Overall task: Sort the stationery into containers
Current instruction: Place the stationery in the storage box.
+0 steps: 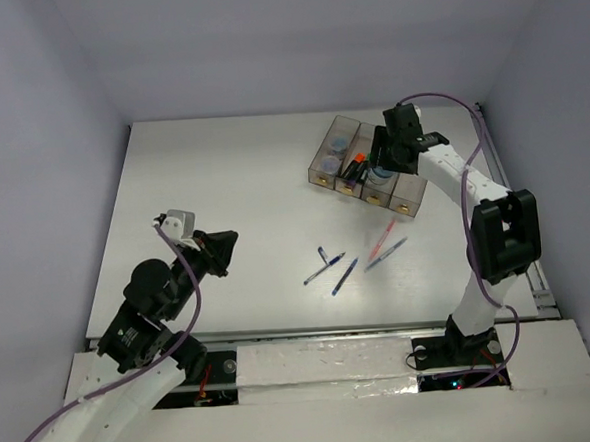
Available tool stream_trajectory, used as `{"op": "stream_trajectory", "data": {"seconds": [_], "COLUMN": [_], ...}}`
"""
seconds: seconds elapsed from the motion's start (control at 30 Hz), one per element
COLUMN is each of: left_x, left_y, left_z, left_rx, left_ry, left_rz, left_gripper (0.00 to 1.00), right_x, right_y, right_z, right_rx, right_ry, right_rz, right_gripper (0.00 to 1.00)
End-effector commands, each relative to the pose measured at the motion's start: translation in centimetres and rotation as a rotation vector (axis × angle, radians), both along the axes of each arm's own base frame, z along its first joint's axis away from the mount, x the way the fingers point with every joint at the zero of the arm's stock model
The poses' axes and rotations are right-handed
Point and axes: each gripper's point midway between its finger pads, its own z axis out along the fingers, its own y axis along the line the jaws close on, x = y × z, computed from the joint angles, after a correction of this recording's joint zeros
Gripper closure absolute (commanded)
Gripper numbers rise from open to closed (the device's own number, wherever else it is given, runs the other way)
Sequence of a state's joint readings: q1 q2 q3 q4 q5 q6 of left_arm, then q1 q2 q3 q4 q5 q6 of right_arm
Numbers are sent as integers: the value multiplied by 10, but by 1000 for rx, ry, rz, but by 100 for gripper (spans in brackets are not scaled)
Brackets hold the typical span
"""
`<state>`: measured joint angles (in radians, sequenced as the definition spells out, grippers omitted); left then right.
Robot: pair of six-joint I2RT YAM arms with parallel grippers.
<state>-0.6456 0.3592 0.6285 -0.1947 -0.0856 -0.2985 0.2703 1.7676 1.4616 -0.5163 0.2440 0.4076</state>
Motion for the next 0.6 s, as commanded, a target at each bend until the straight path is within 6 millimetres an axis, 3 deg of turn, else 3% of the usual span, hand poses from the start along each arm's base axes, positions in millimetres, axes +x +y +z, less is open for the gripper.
{"op": "stream_trajectory", "data": {"seconds": [0.0, 0.3, 0.57], "left_x": [5, 10, 13], "left_y": [-5, -13, -39], "left_z": [3, -8, -33], "left_rx": [-13, 11, 74], "left_ry": [12, 48, 138], "left_rz": [-11, -35, -152], "left_gripper": [94, 86, 80], "right_x": [27, 22, 19], "right_y": [6, -8, -12], "right_z": [39, 10, -7], "right_rx": [-5, -77, -102], "right_ry": [-129, -70, -29], "right_rz": [4, -39, -49], "right_gripper": [57, 57, 54]}}
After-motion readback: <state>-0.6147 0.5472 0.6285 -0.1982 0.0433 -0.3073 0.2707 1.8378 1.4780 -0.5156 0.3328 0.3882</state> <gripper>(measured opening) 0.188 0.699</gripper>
